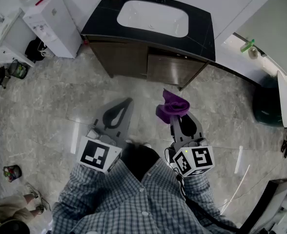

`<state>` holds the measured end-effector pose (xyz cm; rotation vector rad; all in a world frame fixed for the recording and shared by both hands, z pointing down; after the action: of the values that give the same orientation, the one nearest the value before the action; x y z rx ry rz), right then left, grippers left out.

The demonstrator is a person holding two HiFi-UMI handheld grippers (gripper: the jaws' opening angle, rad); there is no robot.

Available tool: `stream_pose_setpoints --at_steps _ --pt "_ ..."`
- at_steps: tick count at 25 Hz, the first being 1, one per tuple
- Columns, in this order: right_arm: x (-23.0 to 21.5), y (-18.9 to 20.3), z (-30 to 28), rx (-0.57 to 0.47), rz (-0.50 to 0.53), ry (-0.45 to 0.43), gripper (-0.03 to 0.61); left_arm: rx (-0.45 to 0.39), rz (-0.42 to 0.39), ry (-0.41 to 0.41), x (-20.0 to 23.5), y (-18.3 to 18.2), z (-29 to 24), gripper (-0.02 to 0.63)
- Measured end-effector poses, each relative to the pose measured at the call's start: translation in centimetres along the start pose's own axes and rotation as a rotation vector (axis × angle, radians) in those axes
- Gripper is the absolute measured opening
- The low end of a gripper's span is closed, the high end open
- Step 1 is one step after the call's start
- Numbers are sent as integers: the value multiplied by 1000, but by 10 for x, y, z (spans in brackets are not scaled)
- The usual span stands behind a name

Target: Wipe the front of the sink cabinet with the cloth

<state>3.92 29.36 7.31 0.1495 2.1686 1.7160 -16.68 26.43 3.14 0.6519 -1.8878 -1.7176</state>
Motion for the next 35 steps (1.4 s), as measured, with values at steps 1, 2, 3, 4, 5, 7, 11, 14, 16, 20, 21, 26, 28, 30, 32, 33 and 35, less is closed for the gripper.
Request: stream_pose_setpoints --at_steps 1,2,3,4,5,7,11,14,16,20,21,26,28,30,32,33,35 --pt "0 0 -1 1 -1 0 74 0 0 1 0 0 -1 11" --pt "-1 0 -1 1 -1 0 74 1 1 1 0 0 -1 11" --pt "-1 0 -2 2 -1 0 74 1 1 2 1 1 -2 11" --pt "-2 0 -2 2 -1 0 74 3 1 1 1 2 -2 11" --pt "-2 1 -2 3 -2 0 74 5 1 1 1 2 -2 11" --pt "-3 2 -3 3 -3 -1 74 7 1 0 1 3 -3 11" --pt "-3 1 -5 4 -2 -2 74 7 3 0 2 3 -5 11" --pt "-3 0 -6 2 0 -9 74 8 2 0 2 3 -6 11" --pt "-4 -1 -6 -4 1 -18 75 6 1 -1 2 3 -7 11" --pt "-7 -3 -4 -15 11 -22 75 10 0 -9 -1 3 -7 11" --pt "-8 -3 -4 -17 14 -24 75 12 -1 -11 -2 3 -6 11" --pt "-18 -4 4 -19 10 -19 75 19 1 -29 -11 5 -5 11" --pt "-24 -4 7 -15 10 -17 75 21 -2 -36 -17 5 -6 11" --pt "-29 -2 13 -13 12 -19 75 24 -17 -42 -23 7 -6 11" --pt "-33 0 21 -11 10 -21 75 34 -39 -47 -32 10 -4 11" --pt "-36 2 25 -10 7 -21 75 36 -40 -51 -36 10 -3 11" --pt "-43 5 32 -3 3 -20 75 26 -16 -64 -43 10 -3 11"
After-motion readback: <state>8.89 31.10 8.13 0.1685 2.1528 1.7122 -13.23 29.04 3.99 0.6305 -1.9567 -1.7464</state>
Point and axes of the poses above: the fingertips, and each gripper's own axes: z backward along the fingers, x to its left, y out of its underside, the point moved 7 cm from there along z, backward along the fingers, and after that the axes turned 3 degrees about -x, right-handed, at the moved point
